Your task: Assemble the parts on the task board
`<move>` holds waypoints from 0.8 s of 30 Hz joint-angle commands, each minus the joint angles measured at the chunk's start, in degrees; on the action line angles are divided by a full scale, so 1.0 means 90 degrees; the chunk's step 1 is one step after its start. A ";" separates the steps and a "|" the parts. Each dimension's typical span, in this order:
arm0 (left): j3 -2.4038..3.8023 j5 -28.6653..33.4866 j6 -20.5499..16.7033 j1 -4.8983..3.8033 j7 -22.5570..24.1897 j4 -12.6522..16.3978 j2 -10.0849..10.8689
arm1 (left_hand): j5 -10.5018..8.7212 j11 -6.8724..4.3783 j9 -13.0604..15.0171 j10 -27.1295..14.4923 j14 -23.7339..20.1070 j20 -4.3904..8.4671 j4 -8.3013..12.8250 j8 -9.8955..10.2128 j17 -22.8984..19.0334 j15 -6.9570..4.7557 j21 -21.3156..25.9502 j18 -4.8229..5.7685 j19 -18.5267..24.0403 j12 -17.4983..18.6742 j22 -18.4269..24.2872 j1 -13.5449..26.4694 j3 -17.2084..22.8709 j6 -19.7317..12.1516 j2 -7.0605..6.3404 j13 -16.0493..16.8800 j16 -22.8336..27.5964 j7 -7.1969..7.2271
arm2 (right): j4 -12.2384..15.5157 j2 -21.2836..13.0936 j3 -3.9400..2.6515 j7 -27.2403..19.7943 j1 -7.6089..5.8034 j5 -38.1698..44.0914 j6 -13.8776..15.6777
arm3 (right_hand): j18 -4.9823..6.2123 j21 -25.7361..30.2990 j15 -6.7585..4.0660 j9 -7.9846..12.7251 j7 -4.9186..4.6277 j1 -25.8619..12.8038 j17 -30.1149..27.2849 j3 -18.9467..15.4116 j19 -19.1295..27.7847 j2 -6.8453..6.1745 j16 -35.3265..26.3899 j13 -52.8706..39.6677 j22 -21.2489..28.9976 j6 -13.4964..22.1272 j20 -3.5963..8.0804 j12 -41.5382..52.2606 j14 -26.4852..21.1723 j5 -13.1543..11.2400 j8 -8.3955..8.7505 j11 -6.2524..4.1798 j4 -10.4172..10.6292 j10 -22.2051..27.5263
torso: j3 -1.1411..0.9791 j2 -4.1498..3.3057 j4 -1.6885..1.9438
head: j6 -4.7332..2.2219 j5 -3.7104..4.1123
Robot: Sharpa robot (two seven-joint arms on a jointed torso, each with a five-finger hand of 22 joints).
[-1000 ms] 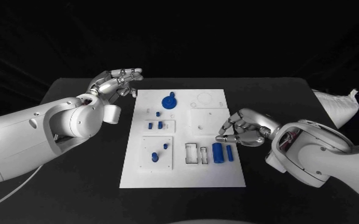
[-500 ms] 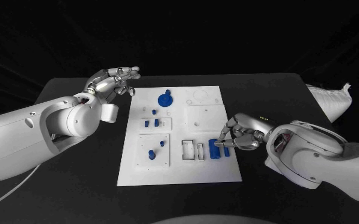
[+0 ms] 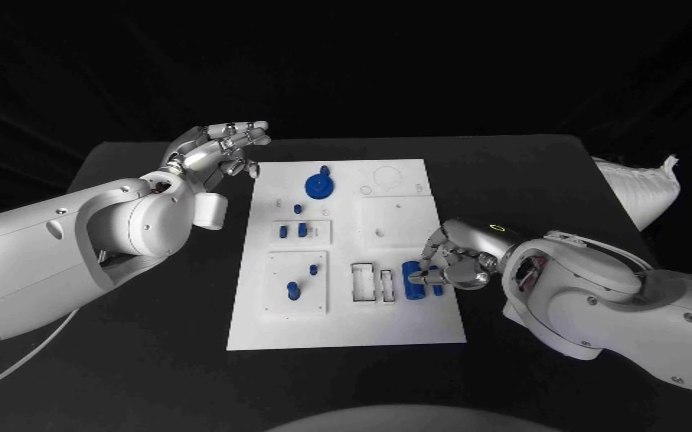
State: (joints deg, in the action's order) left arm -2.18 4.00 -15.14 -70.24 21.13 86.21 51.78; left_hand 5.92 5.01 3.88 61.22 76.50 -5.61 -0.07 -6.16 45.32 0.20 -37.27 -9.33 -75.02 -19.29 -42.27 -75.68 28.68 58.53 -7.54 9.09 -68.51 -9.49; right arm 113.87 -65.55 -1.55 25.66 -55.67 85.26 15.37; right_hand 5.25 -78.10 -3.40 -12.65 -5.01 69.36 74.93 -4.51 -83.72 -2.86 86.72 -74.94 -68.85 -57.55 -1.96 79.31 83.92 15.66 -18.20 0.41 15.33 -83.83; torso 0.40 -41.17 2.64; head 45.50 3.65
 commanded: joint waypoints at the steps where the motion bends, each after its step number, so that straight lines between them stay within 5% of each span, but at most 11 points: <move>1: 0.0003 -0.0026 0.0125 -0.0001 0.0023 0.0025 0.0009 | 0.0026 0.0014 0.0000 -0.0040 -0.0061 -0.0013 0.0029 -0.0034 -0.0009 -0.0001 0.0008 -0.0081 0.0027 -0.0025 0.0002 -0.0017 -0.0012 -0.0036 0.0057 0.0010 0.0006 0.0011 | -0.0043 0.0045 0.0000 0.0148 0.0023 0.0413 -0.0216 | -0.0132 -0.0022 -0.0045 -0.0020 0.0006 0.0013 0.1057 -0.0051 -0.0060 0.0044 0.0025 -0.0357 -0.0002 0.0033 0.0001 -0.0020 0.0562 0.0036 -0.0041 -0.0007 0.0021 0.0044 | -0.0002 0.0000 0.0000 | 0.0015 0.0003; 24: 0.0002 -0.0026 0.0146 -0.0002 0.0004 0.0047 0.0040 | 0.0024 0.0013 0.0001 -0.0047 -0.0065 -0.0014 0.0026 -0.0038 -0.0020 0.0000 0.0011 -0.0081 0.0029 -0.0039 0.0004 -0.0009 -0.0017 -0.0036 0.0056 0.0014 0.0008 0.0012 | -0.0390 0.0584 -0.0001 0.0382 0.0193 0.0736 -0.0325 | -0.0125 -0.0004 -0.0049 -0.0151 0.0017 -0.0112 0.1033 -0.0262 -0.0034 0.0115 0.0010 -0.0338 0.0022 0.0099 0.0002 -0.0098 0.0553 -0.0086 -0.0169 -0.0014 0.0138 0.0081 | 0.0007 0.0000 0.0002 | 0.0054 -0.0032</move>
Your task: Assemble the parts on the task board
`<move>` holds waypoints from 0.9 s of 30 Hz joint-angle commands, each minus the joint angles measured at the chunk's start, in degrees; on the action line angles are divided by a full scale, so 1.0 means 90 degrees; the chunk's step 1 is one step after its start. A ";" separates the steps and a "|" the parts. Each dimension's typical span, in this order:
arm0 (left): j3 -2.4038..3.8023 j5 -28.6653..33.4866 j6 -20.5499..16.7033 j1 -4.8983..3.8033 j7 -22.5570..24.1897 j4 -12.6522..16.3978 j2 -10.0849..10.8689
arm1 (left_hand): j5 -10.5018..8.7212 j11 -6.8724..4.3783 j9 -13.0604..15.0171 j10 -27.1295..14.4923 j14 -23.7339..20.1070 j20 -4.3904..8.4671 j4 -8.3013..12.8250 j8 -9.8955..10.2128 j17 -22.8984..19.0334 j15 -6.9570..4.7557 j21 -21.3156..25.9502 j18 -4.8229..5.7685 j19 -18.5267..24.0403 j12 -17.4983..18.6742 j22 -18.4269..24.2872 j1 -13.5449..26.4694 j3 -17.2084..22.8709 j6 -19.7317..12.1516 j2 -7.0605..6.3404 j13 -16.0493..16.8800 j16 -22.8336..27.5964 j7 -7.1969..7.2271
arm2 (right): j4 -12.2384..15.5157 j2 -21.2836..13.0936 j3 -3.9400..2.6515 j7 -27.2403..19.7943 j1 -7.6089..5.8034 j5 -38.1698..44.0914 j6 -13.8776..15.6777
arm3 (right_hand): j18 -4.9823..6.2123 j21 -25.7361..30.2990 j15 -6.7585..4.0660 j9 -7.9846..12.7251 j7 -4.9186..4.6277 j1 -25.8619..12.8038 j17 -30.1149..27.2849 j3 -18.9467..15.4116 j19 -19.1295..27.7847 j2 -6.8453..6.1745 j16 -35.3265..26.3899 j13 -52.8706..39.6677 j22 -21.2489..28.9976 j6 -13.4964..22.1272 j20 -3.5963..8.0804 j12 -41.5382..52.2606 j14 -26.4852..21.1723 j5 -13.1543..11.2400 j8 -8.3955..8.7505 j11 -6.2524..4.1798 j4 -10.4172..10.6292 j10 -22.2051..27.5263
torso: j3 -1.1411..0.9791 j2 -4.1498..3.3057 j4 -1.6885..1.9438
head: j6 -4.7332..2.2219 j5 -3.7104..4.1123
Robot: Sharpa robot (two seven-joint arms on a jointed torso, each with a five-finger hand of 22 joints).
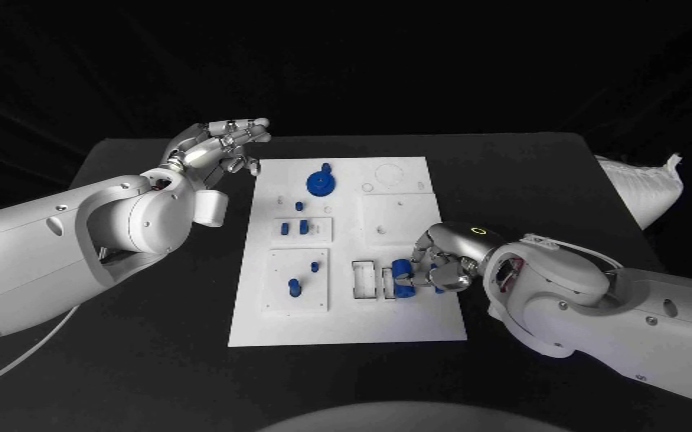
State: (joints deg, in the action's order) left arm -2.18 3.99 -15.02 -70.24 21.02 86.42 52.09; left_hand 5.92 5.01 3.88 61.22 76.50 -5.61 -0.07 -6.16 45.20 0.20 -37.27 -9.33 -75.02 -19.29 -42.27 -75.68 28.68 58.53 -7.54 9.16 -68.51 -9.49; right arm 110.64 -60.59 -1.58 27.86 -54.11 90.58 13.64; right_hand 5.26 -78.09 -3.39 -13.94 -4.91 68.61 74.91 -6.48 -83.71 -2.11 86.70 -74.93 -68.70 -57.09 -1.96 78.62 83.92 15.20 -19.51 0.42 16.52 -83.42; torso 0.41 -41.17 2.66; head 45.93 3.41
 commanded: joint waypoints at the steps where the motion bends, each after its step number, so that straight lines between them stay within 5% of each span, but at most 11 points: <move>1: 0.0003 -0.0024 0.0133 -0.0002 0.0015 0.0024 0.0008 | 0.0024 0.0013 0.0001 -0.0047 -0.0065 -0.0014 0.0026 -0.0038 -0.0006 0.0000 0.0011 -0.0081 0.0029 -0.0039 0.0004 -0.0009 -0.0017 -0.0036 0.0056 0.0006 0.0008 0.0012 | -0.0044 0.0047 0.0003 0.0151 0.0025 0.0147 -0.0143 | -0.0126 -0.0004 -0.0049 -0.0007 0.0006 -0.0028 0.1035 -0.0044 -0.0034 0.0032 0.0012 -0.0340 0.0005 0.0048 0.0002 -0.0021 0.0553 -0.0034 -0.0023 -0.0015 0.0006 0.0036 | 0.0004 0.0001 0.0000 | 0.0007 -0.0008; 17: 0.0003 -0.0024 0.0145 -0.0002 0.0008 0.0026 0.0018 | 0.0024 0.0013 0.0001 -0.0047 -0.0065 -0.0014 0.0026 -0.0038 -0.0006 0.0000 0.0011 -0.0081 0.0029 -0.0039 0.0004 -0.0009 -0.0017 -0.0036 0.0056 0.0006 0.0008 0.0012 | -0.0130 0.0123 0.0002 0.0314 0.0049 0.0177 -0.0338 | -0.0124 0.0003 -0.0053 -0.0099 0.0012 0.0206 0.1025 -0.0102 -0.0023 0.0057 0.0004 -0.0341 0.0009 0.0094 0.0005 -0.0071 0.0549 0.0128 -0.0111 -0.0020 -0.0075 0.0053 | 0.0004 0.0004 -0.0006 | 0.0013 -0.0013; 21: 0.0003 -0.0024 0.0149 -0.0002 0.0007 0.0028 0.0018 | 0.0024 0.0013 0.0001 -0.0047 -0.0065 -0.0014 0.0026 -0.0038 -0.0006 0.0000 0.0011 -0.0081 0.0029 -0.0039 0.0004 -0.0009 -0.0017 -0.0036 0.0056 0.0006 0.0008 0.0012 | -0.0125 0.0121 0.0002 0.0390 0.0051 0.0165 -0.0069 | -0.0130 -0.0022 -0.0075 -0.0168 0.0041 0.0573 0.1055 0.0049 -0.0035 0.0245 0.0021 -0.0373 -0.0035 0.0042 0.0018 -0.0068 0.0555 0.0477 -0.0193 -0.0050 -0.0229 0.0035 | -0.0002 0.0001 -0.0011 | 0.0007 -0.0016; 27: 0.0003 -0.0024 0.0171 -0.0002 0.0002 0.0029 0.0019 | 0.0024 0.0013 0.0001 -0.0047 -0.0065 -0.0014 0.0026 -0.0038 -0.0006 0.0000 0.0011 -0.0081 0.0029 -0.0039 0.0004 -0.0009 -0.0017 -0.0036 0.0056 0.0006 0.0008 0.0012 | -0.0089 0.0078 0.0001 0.0453 0.0052 -0.0419 0.0502 | -0.0136 -0.0046 -0.0119 -0.0225 0.0093 0.0957 0.1085 0.0347 -0.0049 0.0419 0.0037 -0.0399 -0.0075 -0.0002 0.0059 -0.0082 0.0561 0.0574 -0.0230 -0.0100 -0.0420 0.0023 | -0.0002 0.0001 -0.0007 | 0.0009 -0.0020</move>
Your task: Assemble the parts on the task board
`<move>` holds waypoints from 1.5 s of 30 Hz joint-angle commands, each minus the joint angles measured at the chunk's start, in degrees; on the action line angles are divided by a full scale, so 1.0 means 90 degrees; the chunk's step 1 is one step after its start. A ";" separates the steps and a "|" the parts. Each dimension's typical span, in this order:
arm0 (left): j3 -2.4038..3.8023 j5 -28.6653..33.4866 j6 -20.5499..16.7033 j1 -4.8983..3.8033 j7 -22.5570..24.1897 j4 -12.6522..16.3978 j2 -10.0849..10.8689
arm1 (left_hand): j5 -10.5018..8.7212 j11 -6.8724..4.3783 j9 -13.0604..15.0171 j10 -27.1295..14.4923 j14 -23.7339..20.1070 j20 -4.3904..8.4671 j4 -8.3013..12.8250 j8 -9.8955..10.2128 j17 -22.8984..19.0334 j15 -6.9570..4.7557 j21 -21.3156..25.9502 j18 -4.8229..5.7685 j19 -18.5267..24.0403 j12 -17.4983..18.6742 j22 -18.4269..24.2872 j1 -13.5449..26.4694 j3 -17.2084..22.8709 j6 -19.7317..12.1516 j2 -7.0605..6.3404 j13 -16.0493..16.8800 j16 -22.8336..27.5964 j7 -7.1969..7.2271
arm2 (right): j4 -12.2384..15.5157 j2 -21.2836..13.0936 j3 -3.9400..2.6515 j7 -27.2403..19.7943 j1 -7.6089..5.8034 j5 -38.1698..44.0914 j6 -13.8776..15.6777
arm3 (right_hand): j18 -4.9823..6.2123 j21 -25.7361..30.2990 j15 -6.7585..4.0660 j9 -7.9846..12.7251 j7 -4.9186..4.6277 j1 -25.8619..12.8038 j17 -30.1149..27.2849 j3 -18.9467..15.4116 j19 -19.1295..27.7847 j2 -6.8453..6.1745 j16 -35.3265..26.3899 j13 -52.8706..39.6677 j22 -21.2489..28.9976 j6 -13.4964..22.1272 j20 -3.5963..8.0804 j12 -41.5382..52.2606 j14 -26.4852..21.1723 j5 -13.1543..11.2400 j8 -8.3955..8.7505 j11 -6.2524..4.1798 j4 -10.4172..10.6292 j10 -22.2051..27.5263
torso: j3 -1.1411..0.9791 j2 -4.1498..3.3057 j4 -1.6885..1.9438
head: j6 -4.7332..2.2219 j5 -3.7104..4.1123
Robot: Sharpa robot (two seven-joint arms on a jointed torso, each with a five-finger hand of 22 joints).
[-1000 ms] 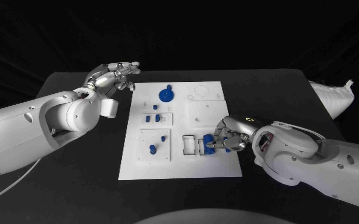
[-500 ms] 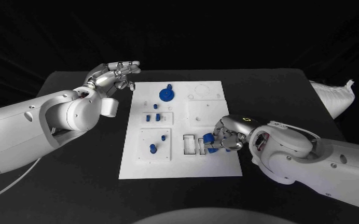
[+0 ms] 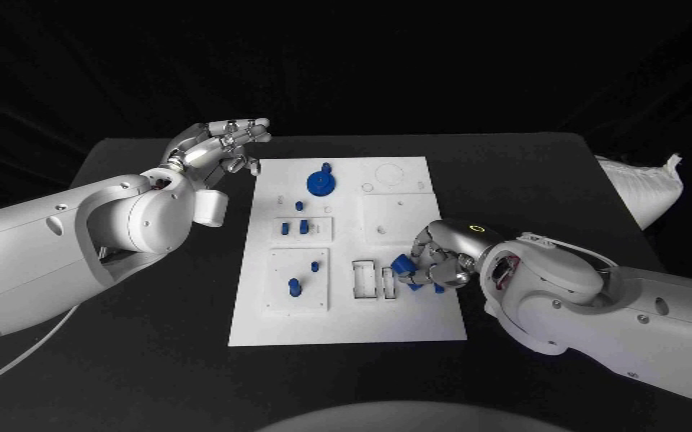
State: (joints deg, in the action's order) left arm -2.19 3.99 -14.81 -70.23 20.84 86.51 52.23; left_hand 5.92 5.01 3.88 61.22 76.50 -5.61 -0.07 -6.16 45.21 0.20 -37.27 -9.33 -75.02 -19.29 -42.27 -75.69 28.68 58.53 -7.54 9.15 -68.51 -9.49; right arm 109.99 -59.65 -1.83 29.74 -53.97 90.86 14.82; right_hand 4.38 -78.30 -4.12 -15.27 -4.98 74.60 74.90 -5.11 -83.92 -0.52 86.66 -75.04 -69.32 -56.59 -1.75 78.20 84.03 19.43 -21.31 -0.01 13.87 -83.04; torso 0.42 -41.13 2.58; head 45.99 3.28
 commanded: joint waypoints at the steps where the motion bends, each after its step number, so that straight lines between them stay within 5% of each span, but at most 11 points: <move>1: 0.0003 -0.0024 0.0149 -0.0002 0.0022 0.0019 0.0002 | 0.0024 0.0013 0.0001 -0.0048 -0.0065 -0.0014 0.0026 -0.0038 -0.0007 0.0000 0.0012 -0.0081 0.0029 -0.0039 0.0004 -0.0009 -0.0017 -0.0036 0.0056 0.0008 0.0008 0.0012 | -0.0007 -0.0034 0.0028 0.0224 0.0035 -0.0633 0.0467 | -0.0039 -0.0022 -0.0039 -0.0082 0.0099 0.0293 0.1086 0.0214 -0.0025 0.0234 0.0041 -0.0386 -0.0004 -0.0055 0.0039 -0.0042 0.0549 0.0166 -0.0026 -0.0053 -0.0124 -0.0019 | -0.0003 -0.0004 0.0002 | 0.0002 -0.0007; 8: 0.0003 -0.0024 0.0155 -0.0002 0.0018 0.0021 0.0000 | 0.0024 0.0013 0.0001 -0.0048 -0.0065 -0.0014 0.0026 -0.0038 -0.0007 0.0000 0.0012 -0.0081 0.0029 -0.0039 0.0004 -0.0009 -0.0017 -0.0036 0.0056 0.0008 0.0008 0.0012 | 0.0019 -0.0049 0.0024 0.0100 0.0034 -0.1566 0.0729 | -0.0041 -0.0024 -0.0031 -0.0107 0.0085 0.0104 0.1098 0.0247 -0.0026 0.0125 0.0048 -0.0407 -0.0010 -0.0048 0.0039 -0.0060 0.0551 0.0514 -0.0001 -0.0042 0.0004 -0.0029 | 0.0003 -0.0012 0.0008 | 0.0001 -0.0007; 19: 0.0003 -0.0024 0.0147 -0.0003 0.0012 0.0026 0.0003 | 0.0024 0.0013 0.0001 -0.0048 -0.0065 -0.0014 0.0026 -0.0038 -0.0007 0.0000 0.0012 -0.0081 0.0029 -0.0039 0.0004 -0.0009 -0.0017 -0.0036 0.0056 0.0008 0.0008 0.0012 | -0.0006 -0.0004 0.0023 0.0146 0.0033 -0.1823 0.0568 | -0.0042 -0.0029 -0.0030 -0.0133 0.0090 -0.0072 0.1097 0.0243 -0.0027 0.0056 0.0046 -0.0407 -0.0022 -0.0086 0.0035 -0.0088 0.0550 0.0603 -0.0003 -0.0042 0.0126 -0.0031 | 0.0002 -0.0008 0.0001 | 0.0020 0.0002; 25: 0.0003 -0.0024 0.0148 -0.0003 0.0010 0.0030 -0.0004 | 0.0024 0.0013 0.0001 -0.0048 -0.0065 -0.0014 0.0026 -0.0038 -0.0007 0.0000 0.0012 -0.0081 0.0029 -0.0039 0.0004 -0.0009 -0.0017 -0.0036 0.0056 0.0008 0.0008 0.0012 | -0.0041 0.0109 0.0023 0.0387 0.0033 -0.0976 0.0008 | -0.0031 0.0010 -0.0021 -0.0153 0.0081 -0.0320 0.1060 0.0105 -0.0001 -0.0107 0.0022 -0.0315 0.0034 -0.0112 0.0027 -0.0225 0.0541 0.0476 0.0008 -0.0031 0.0245 0.0029 | 0.0004 -0.0005 0.0002 | 0.0040 0.0004; 33: 0.0003 -0.0024 0.0146 -0.0003 0.0007 0.0032 0.0002 | 0.0024 0.0013 0.0001 -0.0048 -0.0065 -0.0014 0.0026 -0.0038 -0.0007 0.0000 0.0012 -0.0081 0.0029 -0.0039 0.0004 -0.0009 -0.0017 -0.0036 0.0056 0.0008 0.0008 0.0012 | -0.0019 0.0224 0.0023 0.0475 0.0033 0.0428 -0.0305 | -0.0040 -0.0011 -0.0023 -0.0181 0.0091 -0.0425 0.1095 -0.0010 -0.0011 -0.0221 0.0039 -0.0320 -0.0015 -0.0139 0.0024 -0.0256 0.0547 0.0160 0.0013 -0.0036 0.0257 0.0028 | 0.0000 -0.0004 0.0004 | 0.0042 -0.0004; 45: 0.0003 -0.0024 0.0144 -0.0003 0.0006 0.0036 0.0007 | 0.0024 0.0013 0.0001 -0.0048 -0.0065 -0.0014 0.0026 -0.0038 -0.0007 0.0000 0.0012 -0.0081 0.0029 -0.0039 0.0004 -0.0009 -0.0017 -0.0036 0.0056 0.0008 0.0008 0.0012 | -0.0020 0.0309 0.0022 0.0551 0.0033 0.0563 -0.0290 | -0.0071 -0.0104 -0.0025 -0.0203 0.0097 -0.0431 0.1232 -0.0041 -0.0060 -0.0242 0.0118 -0.0439 -0.0179 -0.0147 0.0027 -0.0143 0.0575 -0.0017 0.0023 -0.0041 0.0242 -0.0045 | 0.0002 -0.0003 0.0000 | 0.0046 -0.0013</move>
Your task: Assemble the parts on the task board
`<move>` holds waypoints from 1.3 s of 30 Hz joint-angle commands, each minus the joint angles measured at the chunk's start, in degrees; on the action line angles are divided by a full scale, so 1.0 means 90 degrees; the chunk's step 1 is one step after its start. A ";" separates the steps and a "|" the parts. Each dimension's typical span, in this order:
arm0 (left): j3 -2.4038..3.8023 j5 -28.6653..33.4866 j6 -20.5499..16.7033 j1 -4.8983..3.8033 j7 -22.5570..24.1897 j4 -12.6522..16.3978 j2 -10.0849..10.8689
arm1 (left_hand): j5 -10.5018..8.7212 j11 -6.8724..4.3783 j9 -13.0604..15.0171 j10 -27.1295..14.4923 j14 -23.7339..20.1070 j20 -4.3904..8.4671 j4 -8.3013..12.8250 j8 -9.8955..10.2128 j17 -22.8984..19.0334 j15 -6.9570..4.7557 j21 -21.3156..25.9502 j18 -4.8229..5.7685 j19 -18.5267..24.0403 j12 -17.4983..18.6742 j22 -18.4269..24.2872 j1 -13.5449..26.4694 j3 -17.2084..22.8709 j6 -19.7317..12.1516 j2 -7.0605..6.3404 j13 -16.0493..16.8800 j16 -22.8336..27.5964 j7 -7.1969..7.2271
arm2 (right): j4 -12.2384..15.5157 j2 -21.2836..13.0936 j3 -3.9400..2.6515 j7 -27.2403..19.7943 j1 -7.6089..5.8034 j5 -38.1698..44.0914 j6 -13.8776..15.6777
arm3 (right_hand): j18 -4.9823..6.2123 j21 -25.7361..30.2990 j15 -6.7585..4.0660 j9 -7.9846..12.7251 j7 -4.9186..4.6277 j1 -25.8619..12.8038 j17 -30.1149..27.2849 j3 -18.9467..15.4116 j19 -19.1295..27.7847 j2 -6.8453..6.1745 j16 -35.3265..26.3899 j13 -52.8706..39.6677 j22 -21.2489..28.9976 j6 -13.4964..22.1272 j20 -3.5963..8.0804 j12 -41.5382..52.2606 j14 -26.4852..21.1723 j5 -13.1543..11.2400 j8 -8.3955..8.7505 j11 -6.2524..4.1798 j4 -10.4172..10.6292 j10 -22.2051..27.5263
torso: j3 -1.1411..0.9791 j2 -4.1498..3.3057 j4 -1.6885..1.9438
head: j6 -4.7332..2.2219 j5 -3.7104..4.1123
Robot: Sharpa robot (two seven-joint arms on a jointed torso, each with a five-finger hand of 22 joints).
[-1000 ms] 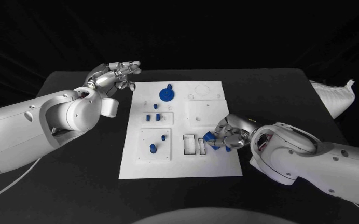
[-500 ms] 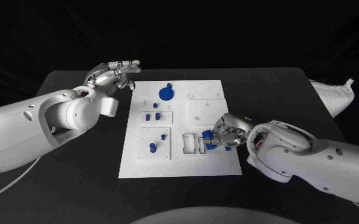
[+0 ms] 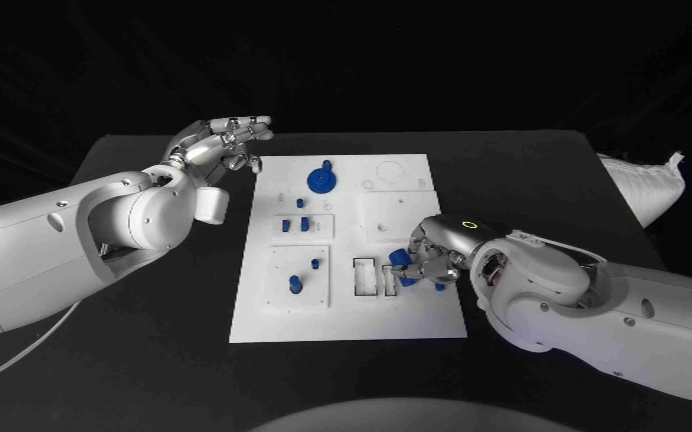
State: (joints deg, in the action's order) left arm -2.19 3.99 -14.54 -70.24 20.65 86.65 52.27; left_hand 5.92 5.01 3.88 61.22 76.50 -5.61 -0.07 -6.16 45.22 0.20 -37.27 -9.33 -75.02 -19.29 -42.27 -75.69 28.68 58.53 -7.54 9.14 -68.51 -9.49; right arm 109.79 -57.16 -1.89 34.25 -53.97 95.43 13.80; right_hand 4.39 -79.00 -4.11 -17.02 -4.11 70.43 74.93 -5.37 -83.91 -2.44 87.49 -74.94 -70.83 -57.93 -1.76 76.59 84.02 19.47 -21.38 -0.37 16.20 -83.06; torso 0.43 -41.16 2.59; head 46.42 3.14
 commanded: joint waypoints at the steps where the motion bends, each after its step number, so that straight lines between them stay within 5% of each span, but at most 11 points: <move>1: 0.0003 -0.0024 0.0114 -0.0003 0.0026 0.0021 0.0003 | 0.0024 0.0013 0.0001 -0.0047 -0.0065 -0.0014 0.0026 -0.0038 -0.0008 0.0000 0.0012 -0.0081 0.0029 -0.0039 0.0004 -0.0009 -0.0017 -0.0036 0.0056 0.0009 0.0008 0.0012 | 0.0000 0.0030 0.0029 0.0053 0.0033 -0.0024 -0.0130 | -0.0073 -0.0031 -0.0027 -0.0009 -0.0001 0.0046 0.1238 -0.0006 -0.0064 -0.0023 0.0031 -0.0462 -0.0019 0.0007 0.0028 0.0047 0.0578 0.0001 0.0034 -0.0001 -0.0025 -0.0048 | 0.0002 -0.0001 -0.0001 | -0.0002 0.0004; 13: 0.0003 -0.0024 0.0112 -0.0004 0.0018 0.0028 0.0007 | 0.0026 0.0010 0.0002 -0.0067 -0.0074 -0.0015 0.0030 -0.0049 -0.0031 0.0000 0.0029 -0.0086 0.0036 -0.0079 0.0016 -0.0003 -0.0021 -0.0039 0.0058 0.0019 0.0014 0.0016 | 0.0085 -0.0045 0.0021 0.0021 0.0032 -0.1801 0.0810 | -0.0097 -0.0122 -0.0041 -0.0003 0.0006 0.0404 0.1345 0.0222 -0.0105 0.0015 0.0093 -0.0613 -0.0163 -0.0008 0.0043 0.0158 0.0598 0.1250 0.0117 -0.0016 -0.0196 -0.0115 | -0.0004 -0.0002 -0.0001 | -0.0006 -0.0001; 26: 0.0003 -0.0024 0.0117 -0.0004 0.0017 0.0027 -0.0004 | 0.0026 0.0010 0.0002 -0.0067 -0.0074 -0.0015 0.0030 -0.0049 -0.0031 0.0000 0.0029 -0.0086 0.0036 -0.0079 0.0016 -0.0003 -0.0021 -0.0039 0.0058 0.0019 0.0014 0.0016 | 0.0212 -0.0139 -0.0015 -0.0205 0.0013 -0.2967 0.1681 | -0.0103 -0.0144 -0.0040 0.0002 0.0007 0.0250 0.1363 0.0257 -0.0113 0.0013 0.0104 -0.0641 -0.0200 -0.0042 0.0043 0.0167 0.0601 0.1507 0.0149 -0.0015 -0.0067 -0.0132 | -0.0001 -0.0003 -0.0004 | -0.0010 0.0009; 39: 0.0003 -0.0024 0.0121 -0.0004 0.0016 0.0027 -0.0012 | 0.0026 0.0010 0.0002 -0.0067 -0.0074 -0.0015 0.0030 -0.0049 -0.0031 0.0000 0.0029 -0.0086 0.0036 -0.0079 0.0016 -0.0003 -0.0021 -0.0039 0.0058 0.0019 0.0014 0.0016 | 0.0396 -0.0205 -0.0048 -0.0311 -0.0040 -0.3178 0.1820 | -0.0105 -0.0150 -0.0040 0.0001 0.0010 0.0248 0.1372 0.0262 -0.0115 0.0015 0.0108 -0.0645 -0.0209 -0.0049 0.0043 0.0171 0.0603 0.1517 0.0148 -0.0017 -0.0064 -0.0136 | 0.0004 0.0000 0.0004 | -0.0015 0.0001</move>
State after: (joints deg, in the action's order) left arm -2.19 3.99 -14.51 -70.24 20.53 86.75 52.27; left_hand 5.92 5.21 3.88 61.02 76.08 -5.61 -0.07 -6.39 44.99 0.20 -37.27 -9.33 -75.02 -19.81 -42.18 -75.69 28.68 58.53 -7.54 9.25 -68.51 -9.49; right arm 113.05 -59.09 -2.28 32.53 -54.25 68.52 29.09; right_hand 4.39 -80.28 -4.11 -16.87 -4.34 72.98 74.91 -3.07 -83.91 -2.41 88.26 -74.92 -72.62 -57.67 -1.76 77.77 84.02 32.74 -19.86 -0.46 15.36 -83.79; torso 0.44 -41.15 2.58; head 46.26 3.18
